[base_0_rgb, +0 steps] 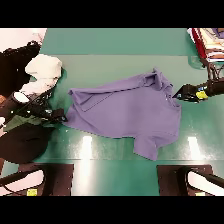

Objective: Fold the shirts.

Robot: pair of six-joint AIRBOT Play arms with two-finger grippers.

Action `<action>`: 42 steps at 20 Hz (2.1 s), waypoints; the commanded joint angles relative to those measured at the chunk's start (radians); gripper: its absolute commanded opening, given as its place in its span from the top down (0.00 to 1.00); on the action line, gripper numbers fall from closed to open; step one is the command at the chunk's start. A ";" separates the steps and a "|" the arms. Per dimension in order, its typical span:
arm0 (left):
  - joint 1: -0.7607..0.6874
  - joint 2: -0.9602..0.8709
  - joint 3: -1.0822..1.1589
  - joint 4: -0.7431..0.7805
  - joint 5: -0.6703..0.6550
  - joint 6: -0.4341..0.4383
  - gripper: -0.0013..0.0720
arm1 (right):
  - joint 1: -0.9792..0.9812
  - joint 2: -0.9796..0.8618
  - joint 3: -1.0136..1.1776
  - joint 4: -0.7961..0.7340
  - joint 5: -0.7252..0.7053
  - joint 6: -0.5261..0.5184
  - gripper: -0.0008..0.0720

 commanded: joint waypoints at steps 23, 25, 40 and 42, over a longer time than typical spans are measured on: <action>-0.001 0.011 0.129 -0.030 -0.068 0.018 0.95 | -0.191 0.189 -0.644 0.026 -0.105 -0.011 0.97; 0.000 0.072 0.148 -0.030 -0.064 -0.005 0.95 | -0.191 0.272 -0.599 0.027 -0.104 -0.011 0.97; 0.000 0.385 1.389 -0.099 -0.140 -0.176 0.95 | -0.193 0.417 0.785 0.078 -0.140 -0.018 0.97; -0.001 0.402 1.469 -0.099 -0.126 -0.223 0.95 | -0.193 0.416 0.909 -0.025 -0.105 -0.003 0.97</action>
